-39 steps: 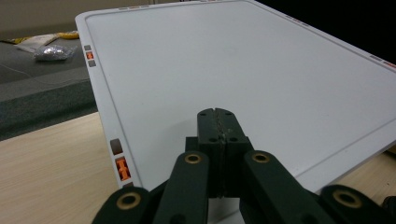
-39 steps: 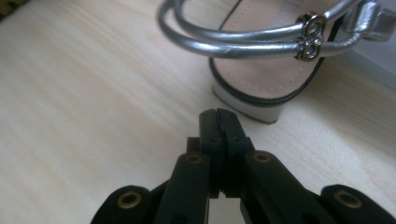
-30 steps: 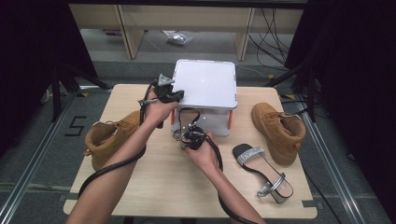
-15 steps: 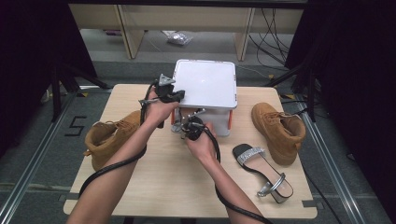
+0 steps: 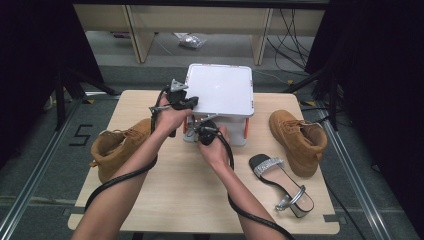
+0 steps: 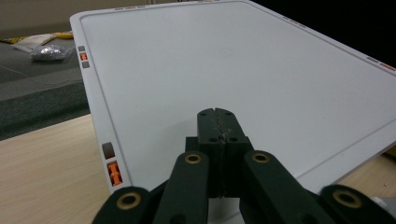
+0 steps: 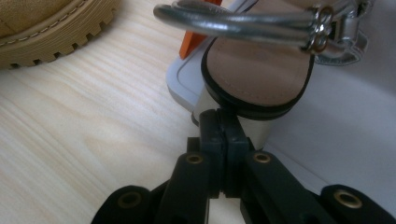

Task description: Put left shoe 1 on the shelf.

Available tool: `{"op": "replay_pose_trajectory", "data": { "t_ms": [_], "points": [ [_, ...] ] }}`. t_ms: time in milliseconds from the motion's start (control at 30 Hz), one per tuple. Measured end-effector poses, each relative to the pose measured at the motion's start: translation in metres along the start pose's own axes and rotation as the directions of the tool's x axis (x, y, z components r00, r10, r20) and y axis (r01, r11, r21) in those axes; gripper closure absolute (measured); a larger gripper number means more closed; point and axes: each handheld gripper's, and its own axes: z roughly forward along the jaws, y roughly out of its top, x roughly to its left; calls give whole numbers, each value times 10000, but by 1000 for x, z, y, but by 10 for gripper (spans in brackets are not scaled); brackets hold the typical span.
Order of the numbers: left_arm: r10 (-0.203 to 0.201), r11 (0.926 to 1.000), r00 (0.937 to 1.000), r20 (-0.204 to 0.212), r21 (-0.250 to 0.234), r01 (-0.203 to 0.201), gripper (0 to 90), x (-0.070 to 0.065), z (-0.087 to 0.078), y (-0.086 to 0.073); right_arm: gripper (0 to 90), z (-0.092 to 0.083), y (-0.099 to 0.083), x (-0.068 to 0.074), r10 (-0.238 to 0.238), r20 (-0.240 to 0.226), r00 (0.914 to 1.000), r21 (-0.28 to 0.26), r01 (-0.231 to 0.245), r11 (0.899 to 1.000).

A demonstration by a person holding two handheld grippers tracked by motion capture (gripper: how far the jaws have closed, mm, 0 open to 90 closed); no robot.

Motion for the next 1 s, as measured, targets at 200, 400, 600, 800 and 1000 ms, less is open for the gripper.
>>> {"op": "replay_pose_trajectory", "data": {
  "t_ms": [200, 400, 600, 800, 1000],
  "points": [
    [-1, 10000, 10000, 0, -3, 1, 895, 0, 0, 0, 900, 7, 2, 1, -145, 204, 9997, -73, 147, 9999],
    [-10, 10000, 10000, 3, -7, 10, 895, 0, 0, 0, 900, 13, 4, 2, -192, 255, 9995, -174, 197, 9997],
    [-11, 10000, 10000, 10, -18, 11, 895, 0, 0, 0, 900, 17, 5, 5, -176, 285, 9994, -297, 184, 9994],
    [-1, 10000, 10000, 7, -15, 1, 895, 0, 0, 0, 894, 22, 5, 8, -139, 295, 9995, -328, 149, 9994],
    [26, 10000, 10000, -3, -18, -26, 895, 0, 0, -1, 882, 26, 7, 11, -292, 376, 9989, -349, 305, 9989]
  ]
}}
